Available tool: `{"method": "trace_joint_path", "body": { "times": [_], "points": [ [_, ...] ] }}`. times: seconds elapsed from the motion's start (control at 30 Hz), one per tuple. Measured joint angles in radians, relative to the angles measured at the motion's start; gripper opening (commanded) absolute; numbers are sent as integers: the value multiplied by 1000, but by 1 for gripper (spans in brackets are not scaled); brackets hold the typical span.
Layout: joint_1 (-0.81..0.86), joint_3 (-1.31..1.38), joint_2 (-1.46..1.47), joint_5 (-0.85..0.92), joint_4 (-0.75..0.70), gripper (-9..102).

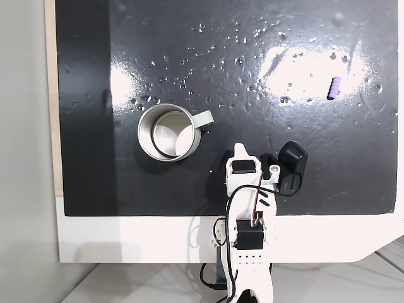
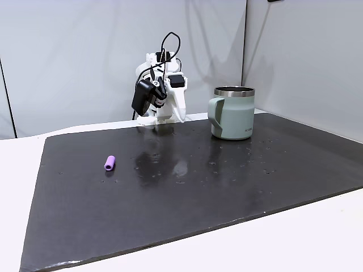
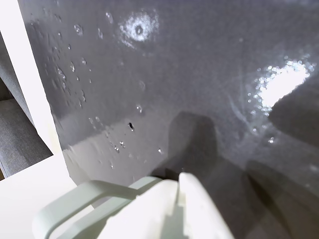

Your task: Grasp a pengrip and put it in the cup.

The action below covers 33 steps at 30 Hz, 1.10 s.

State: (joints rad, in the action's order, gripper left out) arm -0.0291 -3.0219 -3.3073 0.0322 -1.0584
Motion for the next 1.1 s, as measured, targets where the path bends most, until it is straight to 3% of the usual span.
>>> {"method": "trace_joint_path", "body": {
  "times": [0.63, 1.1],
  "points": [
    [-28, 0, 0, 63, 0, 0],
    [38, 245, 0, 371, -55, 0]
  ]
}}
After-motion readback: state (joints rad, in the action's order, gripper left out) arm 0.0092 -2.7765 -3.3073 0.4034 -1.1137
